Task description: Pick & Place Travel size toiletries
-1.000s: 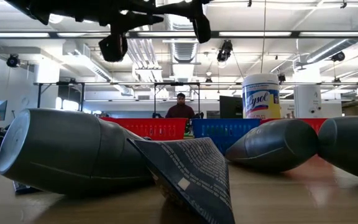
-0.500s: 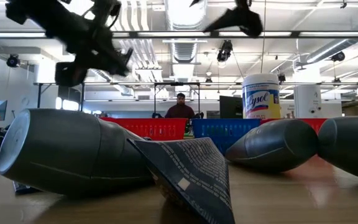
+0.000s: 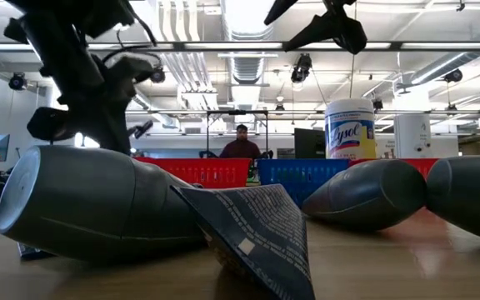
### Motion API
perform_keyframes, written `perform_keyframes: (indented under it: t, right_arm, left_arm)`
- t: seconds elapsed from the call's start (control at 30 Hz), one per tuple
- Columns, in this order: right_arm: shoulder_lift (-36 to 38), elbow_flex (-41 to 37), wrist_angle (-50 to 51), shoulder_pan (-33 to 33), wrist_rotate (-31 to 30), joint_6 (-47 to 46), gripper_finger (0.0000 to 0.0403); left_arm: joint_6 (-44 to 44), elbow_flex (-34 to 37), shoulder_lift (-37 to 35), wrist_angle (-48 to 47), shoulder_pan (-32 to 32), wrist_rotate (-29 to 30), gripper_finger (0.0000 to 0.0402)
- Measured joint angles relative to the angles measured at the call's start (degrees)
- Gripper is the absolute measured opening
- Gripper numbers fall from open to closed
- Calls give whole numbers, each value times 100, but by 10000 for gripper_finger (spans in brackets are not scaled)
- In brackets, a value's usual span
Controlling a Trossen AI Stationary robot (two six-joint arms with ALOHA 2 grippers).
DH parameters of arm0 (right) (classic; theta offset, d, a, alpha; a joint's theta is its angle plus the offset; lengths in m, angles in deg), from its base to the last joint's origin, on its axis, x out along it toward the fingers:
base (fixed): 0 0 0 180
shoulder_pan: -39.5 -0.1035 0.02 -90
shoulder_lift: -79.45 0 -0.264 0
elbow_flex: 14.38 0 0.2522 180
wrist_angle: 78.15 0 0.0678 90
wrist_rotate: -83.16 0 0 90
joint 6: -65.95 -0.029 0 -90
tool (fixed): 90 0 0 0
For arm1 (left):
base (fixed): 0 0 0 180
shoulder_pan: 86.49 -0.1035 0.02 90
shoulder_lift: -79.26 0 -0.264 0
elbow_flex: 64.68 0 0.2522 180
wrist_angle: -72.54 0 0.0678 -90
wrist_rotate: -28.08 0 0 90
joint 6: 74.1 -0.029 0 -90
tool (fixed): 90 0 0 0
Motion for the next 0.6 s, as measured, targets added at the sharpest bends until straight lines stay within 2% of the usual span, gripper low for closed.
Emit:
perform_keyframes:
  t: [0.13, 0.27, 0.6]
  right_arm:
    - [-10, -11, -9, -36, 1, -2, 220]
    - [-10, -25, -12, -110, 1, -100, 227]
    - [-10, -66, -11, -260, -148, -277, 250]
  left_arm:
    - [-40, 0, 379, 118, -103, 2, 39]
    - [-60, 0, 567, 358, -105, -161, 59]
    - [-3, -55, 415, 335, -104, -205, 106]
